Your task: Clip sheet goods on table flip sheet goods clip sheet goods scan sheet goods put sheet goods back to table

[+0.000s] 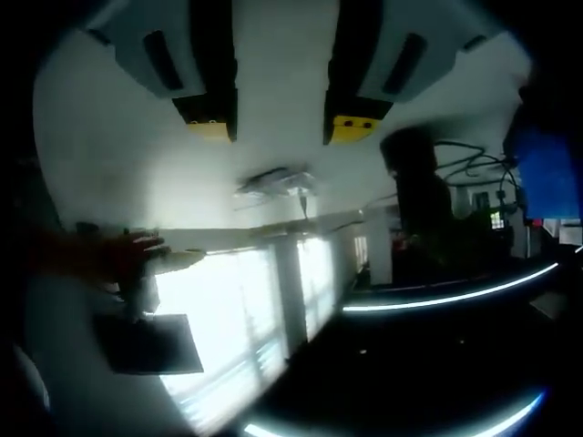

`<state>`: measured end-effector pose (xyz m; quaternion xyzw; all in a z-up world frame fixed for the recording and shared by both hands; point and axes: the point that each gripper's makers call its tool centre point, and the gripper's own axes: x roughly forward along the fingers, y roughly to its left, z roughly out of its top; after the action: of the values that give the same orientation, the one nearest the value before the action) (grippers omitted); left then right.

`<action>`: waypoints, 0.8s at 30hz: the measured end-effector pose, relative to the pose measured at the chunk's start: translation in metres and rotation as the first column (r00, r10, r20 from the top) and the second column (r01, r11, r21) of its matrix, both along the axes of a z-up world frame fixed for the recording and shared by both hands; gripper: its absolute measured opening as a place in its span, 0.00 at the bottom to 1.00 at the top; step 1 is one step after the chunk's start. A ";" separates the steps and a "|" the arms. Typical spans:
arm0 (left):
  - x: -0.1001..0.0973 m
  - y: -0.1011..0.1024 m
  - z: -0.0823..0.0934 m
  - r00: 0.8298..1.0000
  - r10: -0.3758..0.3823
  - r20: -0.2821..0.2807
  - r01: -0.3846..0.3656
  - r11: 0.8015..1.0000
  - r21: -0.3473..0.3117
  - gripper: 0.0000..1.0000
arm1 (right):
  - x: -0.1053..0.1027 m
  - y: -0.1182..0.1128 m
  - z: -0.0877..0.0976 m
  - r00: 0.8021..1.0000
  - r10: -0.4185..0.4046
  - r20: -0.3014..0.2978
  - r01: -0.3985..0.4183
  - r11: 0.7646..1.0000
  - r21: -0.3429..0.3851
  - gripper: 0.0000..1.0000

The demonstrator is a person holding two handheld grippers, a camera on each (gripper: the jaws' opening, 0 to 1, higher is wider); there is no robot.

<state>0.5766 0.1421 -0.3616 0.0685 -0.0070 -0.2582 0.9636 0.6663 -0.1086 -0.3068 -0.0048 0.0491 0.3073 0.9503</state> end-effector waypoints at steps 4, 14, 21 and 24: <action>0.000 0.001 0.001 1.000 0.001 0.005 -0.001 1.000 -0.001 0.30 | -0.016 -0.005 -0.010 1.000 -0.006 -0.021 0.006 1.000 0.024 0.69; -0.001 0.001 0.008 1.000 -0.012 0.027 0.013 1.000 -0.028 0.30 | -0.045 -0.029 0.009 0.998 -0.062 0.019 0.061 0.998 0.027 0.68; 0.000 0.001 0.007 0.999 -0.009 0.033 0.009 1.000 -0.015 0.30 | -0.067 -0.038 -0.004 0.992 -0.113 0.063 0.110 0.993 0.046 0.66; 0.001 0.004 0.010 0.999 -0.004 0.034 0.005 0.999 -0.035 0.30 | -0.077 -0.032 -0.022 0.985 -0.103 0.141 0.110 0.993 -0.045 0.68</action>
<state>0.5778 0.1456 -0.3520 0.0559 -0.0281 -0.2589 0.9639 0.5893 -0.1407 -0.3291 -0.0484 -0.0088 0.2535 0.9661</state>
